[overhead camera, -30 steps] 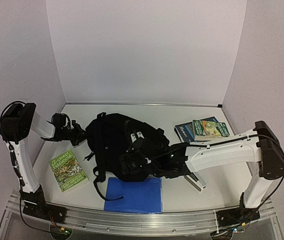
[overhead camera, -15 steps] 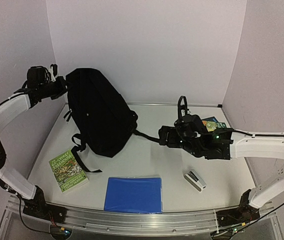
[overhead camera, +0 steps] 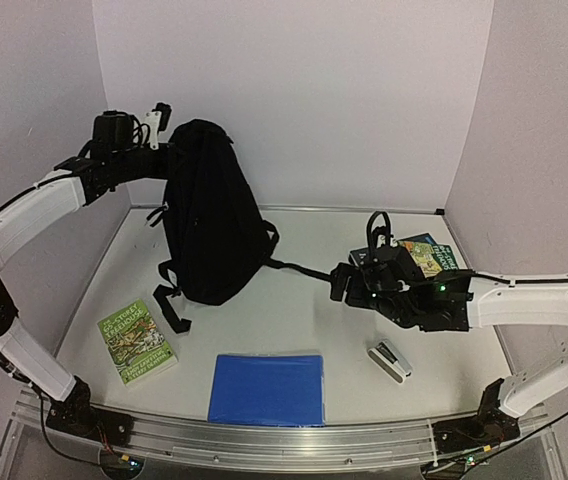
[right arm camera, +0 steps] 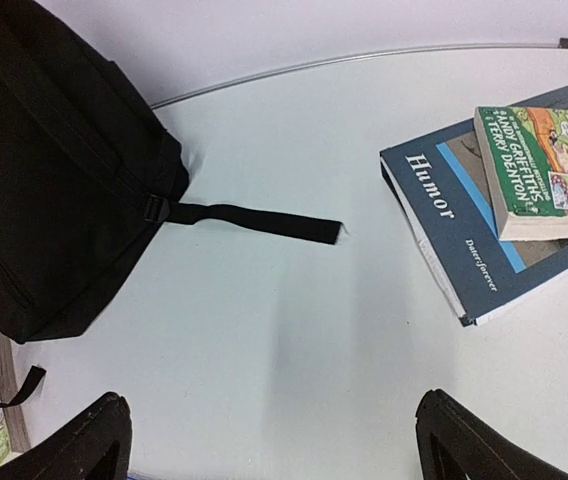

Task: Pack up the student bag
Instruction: Adjust the student bag at the center of the board.

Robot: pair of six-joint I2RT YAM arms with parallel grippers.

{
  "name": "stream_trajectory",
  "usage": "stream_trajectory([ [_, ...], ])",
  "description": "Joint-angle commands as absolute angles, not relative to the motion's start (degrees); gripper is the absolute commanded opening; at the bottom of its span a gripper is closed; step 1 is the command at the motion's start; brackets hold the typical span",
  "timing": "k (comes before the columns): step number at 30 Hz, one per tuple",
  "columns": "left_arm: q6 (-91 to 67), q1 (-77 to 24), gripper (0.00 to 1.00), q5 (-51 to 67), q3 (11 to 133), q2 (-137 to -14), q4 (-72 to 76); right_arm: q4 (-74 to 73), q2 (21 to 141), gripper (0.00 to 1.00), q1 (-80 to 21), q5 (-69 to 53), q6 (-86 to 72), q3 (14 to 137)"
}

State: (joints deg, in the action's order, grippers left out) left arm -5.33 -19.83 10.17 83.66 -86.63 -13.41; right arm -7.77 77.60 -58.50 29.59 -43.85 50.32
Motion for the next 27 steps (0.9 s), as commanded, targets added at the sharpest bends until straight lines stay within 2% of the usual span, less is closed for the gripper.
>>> stream_trajectory([
  [1,-1.75,-22.41,0.00,5.97,86.53,-88.81,-14.18,-4.64,77.04,0.98,-58.40,28.94,-47.43,49.57],
  [7,2.05,-21.18,0.00,-0.88,95.05,-91.43,-18.30,-4.25,76.70,0.98,-58.45,28.98,-47.81,49.31],
  [14,4.62,-14.46,0.00,-0.63,102.47,-90.43,-19.97,-4.21,75.75,0.98,-58.42,29.28,-48.24,48.80],
  [21,12.65,-13.85,0.00,-3.55,112.24,-91.43,-21.38,-4.13,75.89,0.98,-58.42,29.42,-48.58,48.76],
  [27,14.85,-14.33,0.00,4.29,106.15,-89.22,-18.38,-4.02,76.37,0.98,-58.45,29.35,-48.97,48.77],
])
